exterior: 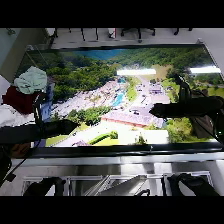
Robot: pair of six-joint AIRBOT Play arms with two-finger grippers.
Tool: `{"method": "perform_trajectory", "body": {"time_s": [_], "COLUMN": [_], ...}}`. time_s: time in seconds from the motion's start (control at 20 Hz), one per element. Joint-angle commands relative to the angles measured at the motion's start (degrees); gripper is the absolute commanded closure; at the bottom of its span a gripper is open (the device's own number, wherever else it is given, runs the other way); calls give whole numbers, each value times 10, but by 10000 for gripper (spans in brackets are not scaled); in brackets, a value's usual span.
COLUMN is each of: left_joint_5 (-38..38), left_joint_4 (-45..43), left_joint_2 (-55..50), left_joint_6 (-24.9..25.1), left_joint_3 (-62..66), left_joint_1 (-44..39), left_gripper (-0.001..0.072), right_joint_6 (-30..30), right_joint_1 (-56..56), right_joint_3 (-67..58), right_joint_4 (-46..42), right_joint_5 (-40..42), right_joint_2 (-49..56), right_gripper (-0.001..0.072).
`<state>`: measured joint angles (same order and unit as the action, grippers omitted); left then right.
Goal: Fold the shirts.
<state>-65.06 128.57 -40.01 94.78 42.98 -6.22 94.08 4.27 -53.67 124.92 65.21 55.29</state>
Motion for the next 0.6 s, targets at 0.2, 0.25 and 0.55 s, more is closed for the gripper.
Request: {"method": "perform_trajectory", "body": {"time_s": [0.2, 0.25, 0.55], "left_joint_5": [76, 86, 219], "left_joint_4": [-142, -226, -585], "left_joint_2": [-23, -48, -337], "left_joint_6": [29, 29, 22], "left_joint_3": [40, 75, 323], "left_joint_1": [1, 2, 85], "left_gripper": [689, 689, 18], "right_joint_6": [-1, -1, -1], "right_joint_1": [1, 1, 1], "right_joint_3": [0, 0, 0], "right_joint_4": [0, 0, 0], "right_joint_5": [1, 1, 1], "right_joint_2": [1, 1, 1], "right_gripper": [691, 691, 691]}}
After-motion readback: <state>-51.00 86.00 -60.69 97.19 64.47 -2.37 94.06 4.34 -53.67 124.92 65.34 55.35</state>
